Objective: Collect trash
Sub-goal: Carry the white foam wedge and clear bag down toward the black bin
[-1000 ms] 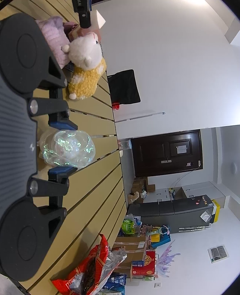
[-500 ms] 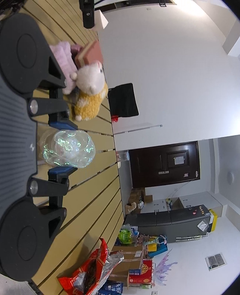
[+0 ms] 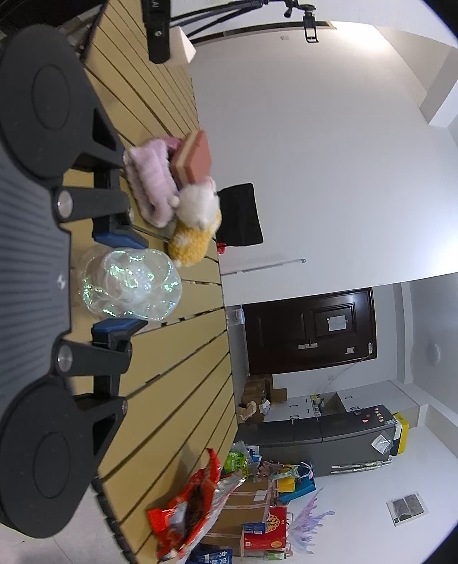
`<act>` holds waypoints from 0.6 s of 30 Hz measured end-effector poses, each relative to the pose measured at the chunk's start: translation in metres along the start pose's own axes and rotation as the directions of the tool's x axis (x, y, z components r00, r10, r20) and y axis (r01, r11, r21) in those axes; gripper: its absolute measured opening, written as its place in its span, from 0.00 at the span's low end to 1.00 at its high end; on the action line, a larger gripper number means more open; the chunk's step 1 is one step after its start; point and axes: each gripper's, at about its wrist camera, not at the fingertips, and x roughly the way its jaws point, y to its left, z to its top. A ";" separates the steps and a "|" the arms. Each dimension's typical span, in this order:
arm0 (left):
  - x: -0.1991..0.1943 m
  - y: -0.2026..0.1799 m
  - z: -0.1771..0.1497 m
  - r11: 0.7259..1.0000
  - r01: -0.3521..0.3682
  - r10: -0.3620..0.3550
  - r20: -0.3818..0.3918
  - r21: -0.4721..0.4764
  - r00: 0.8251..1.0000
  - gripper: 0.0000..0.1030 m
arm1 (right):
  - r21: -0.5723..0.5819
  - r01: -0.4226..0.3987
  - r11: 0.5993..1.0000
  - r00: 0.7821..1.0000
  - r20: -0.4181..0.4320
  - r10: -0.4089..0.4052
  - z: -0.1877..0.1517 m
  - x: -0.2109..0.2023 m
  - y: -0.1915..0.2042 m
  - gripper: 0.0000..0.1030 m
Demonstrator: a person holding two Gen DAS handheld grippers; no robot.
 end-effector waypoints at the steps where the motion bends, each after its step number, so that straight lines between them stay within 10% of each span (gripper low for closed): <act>1: -0.005 0.000 -0.001 1.000 0.006 -0.006 0.002 -0.001 1.000 0.22 | -0.002 -0.001 1.000 1.000 -0.003 0.001 -0.004 -0.006 0.001 0.37; 18: -0.065 -0.003 -0.057 0.999 0.050 -0.050 -0.095 -0.001 0.994 0.22 | -0.016 0.024 1.000 0.993 -0.114 -0.026 -0.068 -0.090 -0.001 0.37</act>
